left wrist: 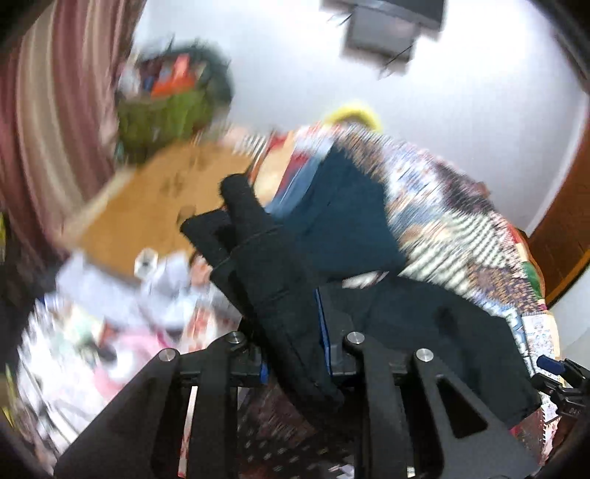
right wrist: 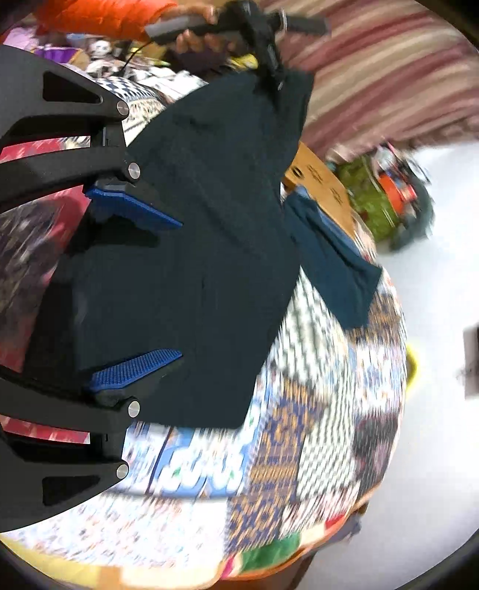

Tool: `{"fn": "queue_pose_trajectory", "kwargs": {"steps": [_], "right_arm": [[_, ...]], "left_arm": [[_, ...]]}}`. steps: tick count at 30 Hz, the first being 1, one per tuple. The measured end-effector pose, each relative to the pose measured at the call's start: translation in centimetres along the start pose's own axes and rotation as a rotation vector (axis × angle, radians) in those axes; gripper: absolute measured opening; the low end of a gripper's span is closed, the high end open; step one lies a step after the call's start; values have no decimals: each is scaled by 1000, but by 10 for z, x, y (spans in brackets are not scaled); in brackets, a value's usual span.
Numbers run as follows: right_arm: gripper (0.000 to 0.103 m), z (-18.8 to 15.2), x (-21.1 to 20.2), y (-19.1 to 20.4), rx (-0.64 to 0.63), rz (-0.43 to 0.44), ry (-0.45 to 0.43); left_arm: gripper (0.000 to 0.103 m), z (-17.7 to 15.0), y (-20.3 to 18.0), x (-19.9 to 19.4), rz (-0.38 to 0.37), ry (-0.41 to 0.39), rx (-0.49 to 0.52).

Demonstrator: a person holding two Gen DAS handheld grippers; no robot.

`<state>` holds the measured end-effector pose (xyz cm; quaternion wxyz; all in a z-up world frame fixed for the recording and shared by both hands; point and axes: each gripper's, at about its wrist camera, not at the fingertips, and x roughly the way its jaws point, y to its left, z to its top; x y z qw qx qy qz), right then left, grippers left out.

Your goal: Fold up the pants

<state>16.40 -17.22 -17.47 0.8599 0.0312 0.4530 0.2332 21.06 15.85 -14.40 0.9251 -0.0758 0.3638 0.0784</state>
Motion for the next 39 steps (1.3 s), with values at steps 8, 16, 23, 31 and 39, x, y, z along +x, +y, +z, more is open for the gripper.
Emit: {"fn": "queue_pose_trajectory", "kwargs": {"steps": [8, 16, 23, 31, 39], "right_arm": [[63, -32, -12, -67, 95, -165, 51], [63, -49, 7, -70, 91, -133, 101], [63, -53, 6, -77, 110, -100, 91], [63, -55, 5, -79, 121, -87, 83], [63, -59, -1, -79, 142, -63, 69]], "left_arm": [[17, 42, -102, -46, -182, -141, 141], [15, 45, -207, -38, -339, -113, 264], [14, 11, -274, -12, -370, -21, 364], [14, -46, -319, 18, -403, 168, 510], [33, -64, -314, 13, -433, 278, 560]]}}
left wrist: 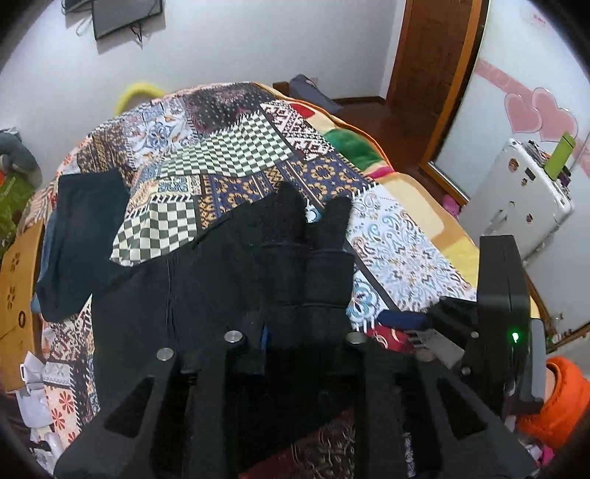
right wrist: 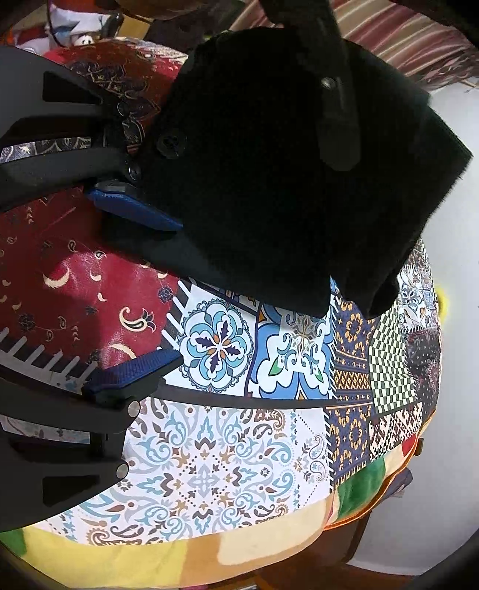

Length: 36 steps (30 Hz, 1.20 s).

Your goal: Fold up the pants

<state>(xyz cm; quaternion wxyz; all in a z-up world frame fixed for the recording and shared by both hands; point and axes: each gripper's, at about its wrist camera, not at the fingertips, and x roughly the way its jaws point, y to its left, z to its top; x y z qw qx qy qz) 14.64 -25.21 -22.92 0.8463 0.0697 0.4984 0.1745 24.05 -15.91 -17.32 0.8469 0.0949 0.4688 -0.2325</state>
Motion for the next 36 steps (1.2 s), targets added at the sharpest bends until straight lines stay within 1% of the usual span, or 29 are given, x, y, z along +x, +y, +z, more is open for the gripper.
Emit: {"fn": "queue_pose_trajectory", "kwargs": {"steps": [1, 2, 3, 4, 7, 9, 11, 13, 14, 17, 19, 22, 23, 25, 29, 31, 33, 36], "right_arm": [[63, 0, -1, -1, 6, 7, -1], [63, -1, -2, -2, 13, 14, -2], [63, -1, -3, -3, 20, 18, -5], [63, -2, -4, -3, 25, 20, -9], [63, -2, -8, -3, 33, 16, -6], [63, -3, -10, -1, 28, 13, -12], [63, -4, -13, 0, 26, 10, -14], [63, -5, -17, 1, 26, 8, -21], [63, -6, -18, 1, 28, 8, -24], [63, -8, -23, 1, 29, 6, -28], [63, -8, -25, 1, 26, 1, -30], [63, -8, -28, 3, 19, -12, -41], [63, -8, -30, 4, 19, -11, -48], [63, -9, -31, 3, 36, 1, -53], [63, -10, -27, 3, 55, 4, -45], [63, -11, -25, 2, 61, 1, -39], [63, -10, -26, 2, 61, -5, -39], [63, -8, -29, 0, 54, -25, -48]], "left_arm": [[37, -1, 0, -4, -26, 3, -11], [44, -1, 2, -10, -51, -4, -24], [51, -2, 3, -16, -64, -19, -35], [54, -2, 4, -21, -65, -34, -40], [65, 3, 12, -47, -9, -128, -44], [79, 9, 22, -57, 38, -172, -43], [84, 17, 38, -61, 112, -202, -46], [85, 25, 55, -59, 182, -203, -45], [86, 30, 68, -55, 211, -191, -51], [90, 43, 103, -37, 250, -145, -81], [90, 50, 125, -20, 277, -104, -109], [90, 56, 153, 13, 320, -21, -122], [90, 57, 162, 30, 346, 22, -124], [90, 54, 173, 53, 370, 82, -129], [90, 35, 195, 105, 364, 237, -157], [91, 23, 202, 120, 334, 282, -165], [93, 13, 207, 114, 291, 268, -177], [94, 0, 208, 99, 285, 257, -164]]}}
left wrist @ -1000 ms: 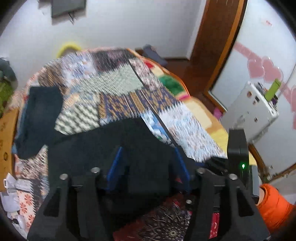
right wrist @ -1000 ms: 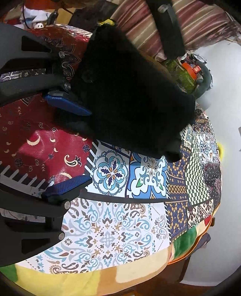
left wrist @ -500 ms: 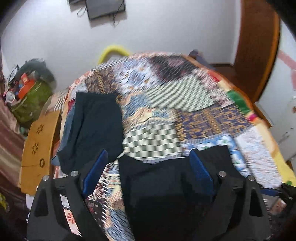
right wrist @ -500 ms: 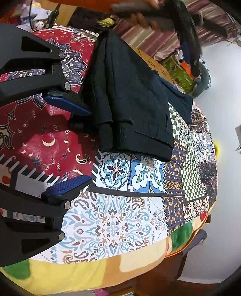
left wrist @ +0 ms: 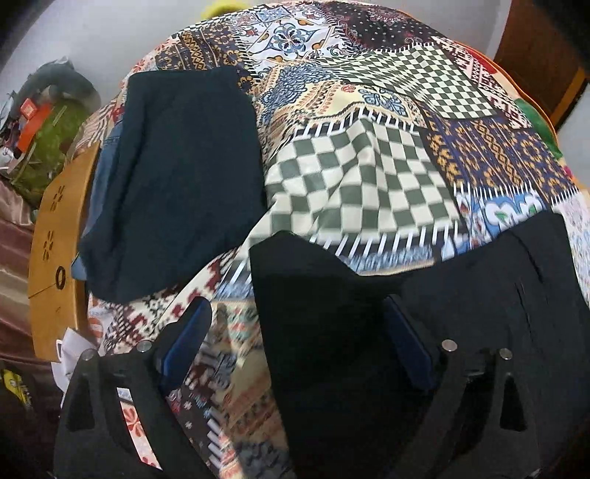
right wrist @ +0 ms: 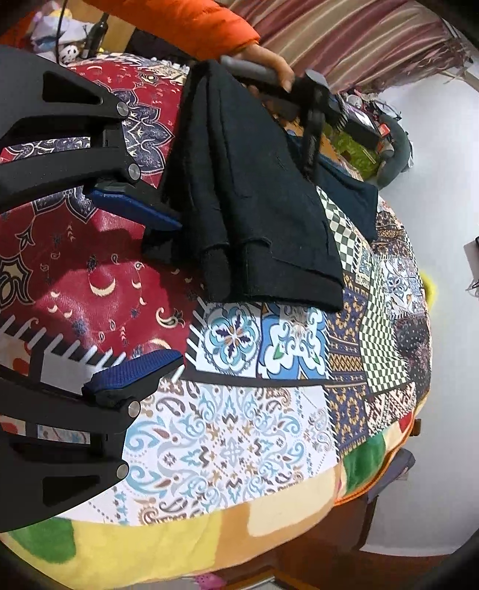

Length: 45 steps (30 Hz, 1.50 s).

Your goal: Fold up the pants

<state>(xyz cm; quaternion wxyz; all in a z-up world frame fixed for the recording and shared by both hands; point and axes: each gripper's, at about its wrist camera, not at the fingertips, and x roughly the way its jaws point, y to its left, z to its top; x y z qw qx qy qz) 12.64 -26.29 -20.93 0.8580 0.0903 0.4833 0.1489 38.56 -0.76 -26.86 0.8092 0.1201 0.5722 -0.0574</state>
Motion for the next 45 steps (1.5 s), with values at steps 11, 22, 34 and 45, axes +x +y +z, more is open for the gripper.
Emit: {"fn": "queue_pose_trajectory", "kwargs": {"steps": [11, 22, 34, 45], "right_arm": [[63, 5, -21, 7, -41, -15, -55], [63, 4, -31, 39, -116, 11, -91], [63, 3, -19, 59, -163, 14, -79], [51, -12, 5, 59, -213, 25, 4]], "left_arm": [[99, -104, 27, -61, -22, -45, -36], [98, -165, 10, -109, -92, -116, -108], [97, -173, 3, -144, -119, -259, -184], [67, -189, 5, -128, -59, -253, -183]]}}
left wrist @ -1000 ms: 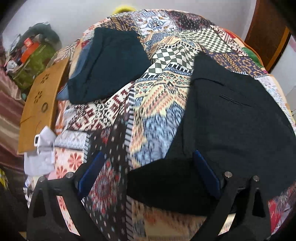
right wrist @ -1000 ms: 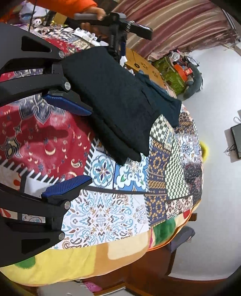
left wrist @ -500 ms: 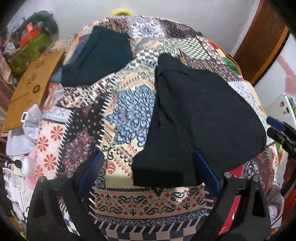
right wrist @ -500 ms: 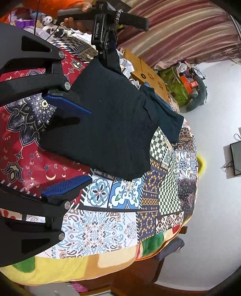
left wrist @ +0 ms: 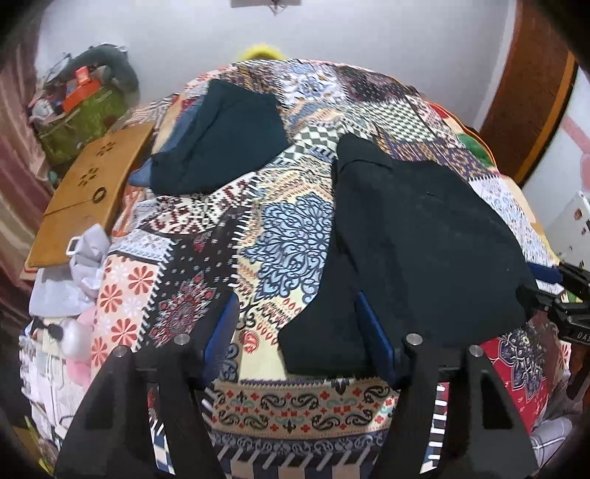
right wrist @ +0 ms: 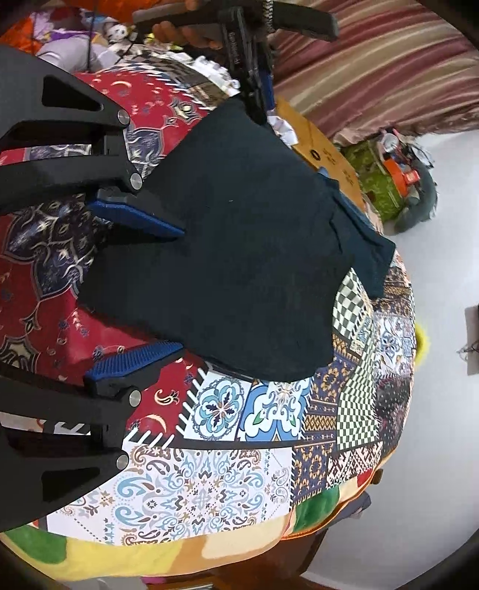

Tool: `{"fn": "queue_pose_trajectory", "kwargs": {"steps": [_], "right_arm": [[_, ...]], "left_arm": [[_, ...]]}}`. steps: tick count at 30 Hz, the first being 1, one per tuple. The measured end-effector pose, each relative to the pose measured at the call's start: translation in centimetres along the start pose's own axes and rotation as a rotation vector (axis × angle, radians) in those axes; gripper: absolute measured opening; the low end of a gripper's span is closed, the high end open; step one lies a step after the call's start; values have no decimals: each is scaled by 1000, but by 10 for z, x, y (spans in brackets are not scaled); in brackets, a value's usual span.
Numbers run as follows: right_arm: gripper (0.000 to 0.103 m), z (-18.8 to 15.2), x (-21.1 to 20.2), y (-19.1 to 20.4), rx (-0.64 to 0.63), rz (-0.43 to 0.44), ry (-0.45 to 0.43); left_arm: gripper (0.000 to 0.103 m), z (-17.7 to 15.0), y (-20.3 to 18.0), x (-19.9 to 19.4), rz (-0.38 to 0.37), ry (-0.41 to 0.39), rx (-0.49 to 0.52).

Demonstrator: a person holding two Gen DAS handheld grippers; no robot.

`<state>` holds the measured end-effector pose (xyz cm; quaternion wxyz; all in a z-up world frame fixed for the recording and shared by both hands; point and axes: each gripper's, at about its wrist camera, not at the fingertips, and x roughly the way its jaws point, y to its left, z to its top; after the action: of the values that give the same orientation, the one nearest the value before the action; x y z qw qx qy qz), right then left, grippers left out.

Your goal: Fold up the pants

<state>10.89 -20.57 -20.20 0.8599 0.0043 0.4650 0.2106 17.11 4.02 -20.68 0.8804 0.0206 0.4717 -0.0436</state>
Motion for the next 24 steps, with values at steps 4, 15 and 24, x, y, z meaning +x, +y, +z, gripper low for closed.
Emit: {"fn": "queue_pose_trajectory", "kwargs": {"steps": [4, 15, 24], "right_arm": [[49, -3, -9, -11, 4, -11, 23], [47, 20, -31, -34, 44, -65, -55], [47, 70, 9, -46, 29, -63, -73]], "left_arm": [[67, -7, 13, -4, 81, 0, -16], [79, 50, 23, -18, 61, -40, 16], [83, 118, -27, 30, -61, 2, 124]]}}
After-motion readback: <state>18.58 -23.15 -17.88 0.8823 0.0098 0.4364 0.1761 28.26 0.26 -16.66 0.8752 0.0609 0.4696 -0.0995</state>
